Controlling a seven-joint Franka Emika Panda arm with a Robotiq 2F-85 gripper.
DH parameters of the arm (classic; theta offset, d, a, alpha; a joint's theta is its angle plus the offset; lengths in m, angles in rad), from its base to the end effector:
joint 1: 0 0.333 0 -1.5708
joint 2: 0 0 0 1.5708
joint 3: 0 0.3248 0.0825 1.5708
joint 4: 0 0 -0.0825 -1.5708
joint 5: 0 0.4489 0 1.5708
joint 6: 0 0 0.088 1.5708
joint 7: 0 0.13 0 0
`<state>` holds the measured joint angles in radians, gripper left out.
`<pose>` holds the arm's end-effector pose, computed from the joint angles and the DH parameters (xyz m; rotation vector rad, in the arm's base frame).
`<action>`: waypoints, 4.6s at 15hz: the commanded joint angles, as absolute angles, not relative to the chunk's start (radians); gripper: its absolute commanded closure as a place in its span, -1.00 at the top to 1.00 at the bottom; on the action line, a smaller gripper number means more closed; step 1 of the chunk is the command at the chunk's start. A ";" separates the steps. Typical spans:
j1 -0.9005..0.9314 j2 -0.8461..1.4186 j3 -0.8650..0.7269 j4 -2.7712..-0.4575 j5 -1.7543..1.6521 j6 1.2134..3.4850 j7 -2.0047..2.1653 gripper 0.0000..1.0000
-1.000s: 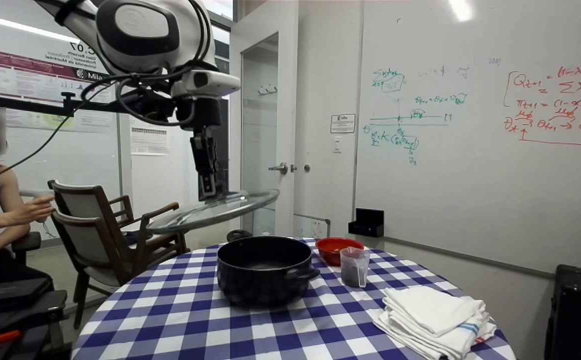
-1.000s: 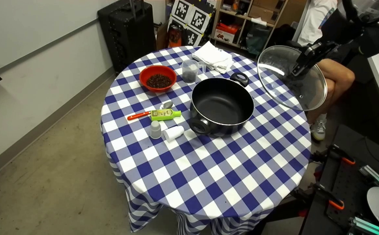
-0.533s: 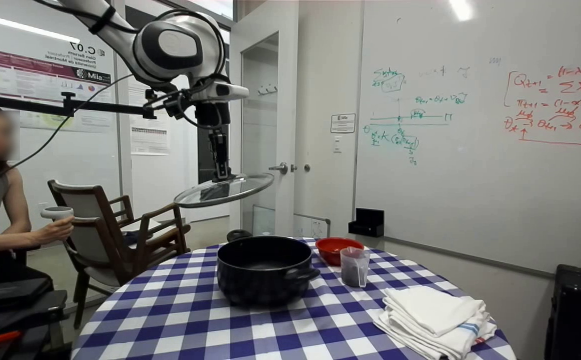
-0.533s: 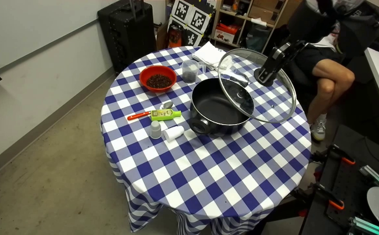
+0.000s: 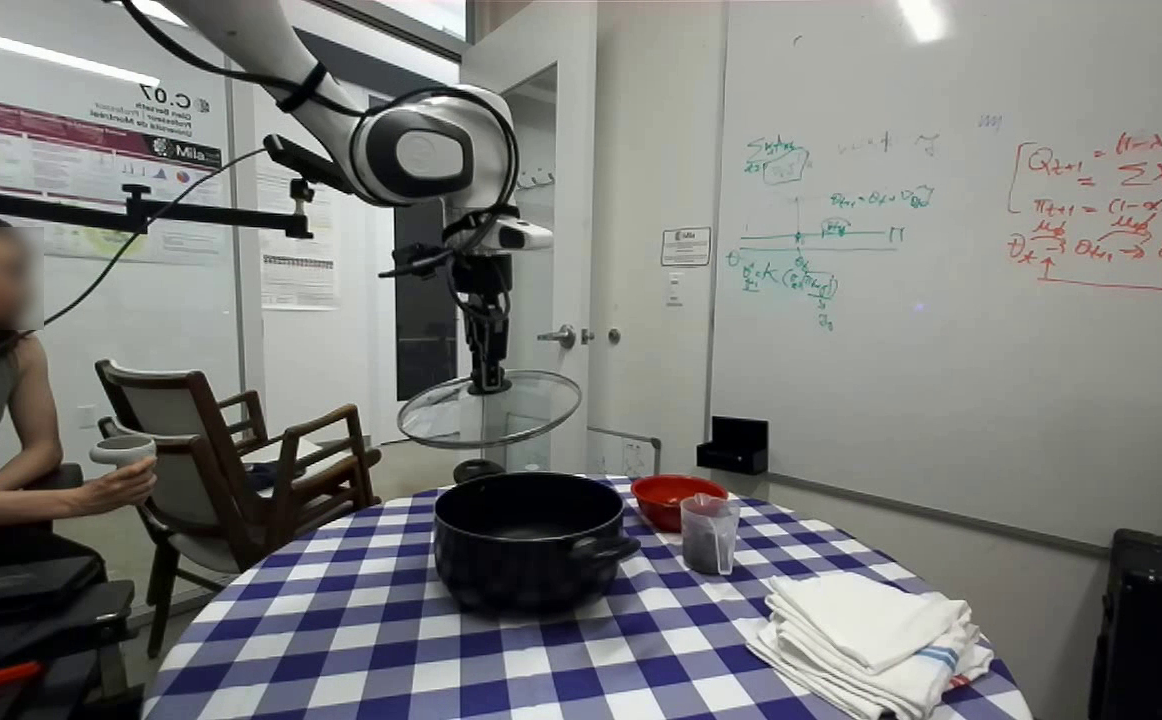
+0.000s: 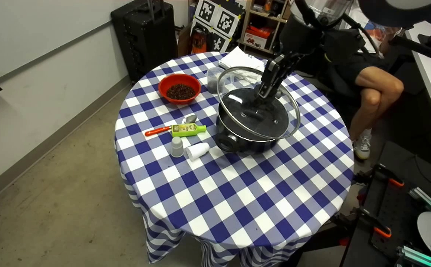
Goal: Put the glass lid on top of the black pot
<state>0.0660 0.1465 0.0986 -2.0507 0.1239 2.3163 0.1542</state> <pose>0.6347 0.1093 0.3281 -3.0083 0.1056 -0.1510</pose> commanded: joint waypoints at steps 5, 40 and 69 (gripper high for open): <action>0.033 0.292 0.084 -1.923 0.223 2.329 0.080 -0.50; 0.018 0.352 0.018 -1.949 0.159 2.322 0.140 -0.50; 0.062 0.361 0.012 -1.982 0.057 2.349 0.231 0.99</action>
<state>0.0464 0.3894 0.0248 -1.9546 0.0661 2.3520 0.2030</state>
